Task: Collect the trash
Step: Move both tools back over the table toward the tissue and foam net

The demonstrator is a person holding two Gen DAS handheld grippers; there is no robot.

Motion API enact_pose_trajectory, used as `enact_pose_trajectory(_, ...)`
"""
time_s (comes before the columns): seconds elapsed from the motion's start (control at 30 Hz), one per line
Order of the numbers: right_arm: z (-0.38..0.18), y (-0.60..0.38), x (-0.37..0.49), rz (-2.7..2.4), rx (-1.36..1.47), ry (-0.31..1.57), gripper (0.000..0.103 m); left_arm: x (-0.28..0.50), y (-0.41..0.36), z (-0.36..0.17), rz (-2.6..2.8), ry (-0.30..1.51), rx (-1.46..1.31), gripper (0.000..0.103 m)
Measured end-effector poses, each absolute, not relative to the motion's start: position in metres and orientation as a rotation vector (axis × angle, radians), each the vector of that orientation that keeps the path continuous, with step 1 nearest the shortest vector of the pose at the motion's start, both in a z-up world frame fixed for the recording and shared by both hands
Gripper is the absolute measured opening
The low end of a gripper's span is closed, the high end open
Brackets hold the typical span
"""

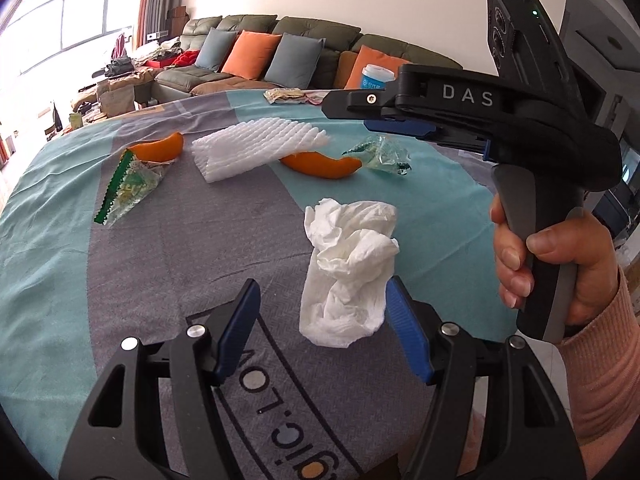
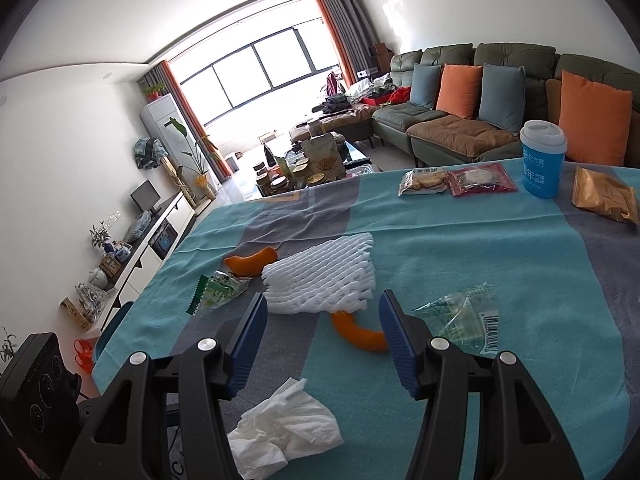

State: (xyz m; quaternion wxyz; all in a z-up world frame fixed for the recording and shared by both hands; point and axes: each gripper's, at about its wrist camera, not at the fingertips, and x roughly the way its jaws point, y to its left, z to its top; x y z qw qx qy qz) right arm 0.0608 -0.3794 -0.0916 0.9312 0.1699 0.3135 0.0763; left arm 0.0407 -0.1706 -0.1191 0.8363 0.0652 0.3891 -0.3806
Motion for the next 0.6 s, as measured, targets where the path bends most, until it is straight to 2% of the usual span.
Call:
enact_pose_trajectory(0.17,-0.096,-0.381,0.069,0.164,0.349,0.653,0.056,0.051,-0.179,-0.123,-0.806,0.851,0.131,0.06)
enact_pose_trajectory(0.27,-0.098,-0.38,0.073,0.169,0.347,0.661,0.056,0.053,-0.183,-0.124,-0.809,0.854,0.135,0.051)
enact_pose_trajectory(0.5,-0.103,-0.379,0.085,0.17,0.347,0.687,0.056,0.057,-0.183,-0.128,-0.842,0.866,0.119,0.018)
enact_pose_trajectory(0.6,-0.106,-0.378,0.091,0.164,0.335,0.699,0.056,0.058,-0.181,-0.128,-0.845,0.863,0.115,0.012)
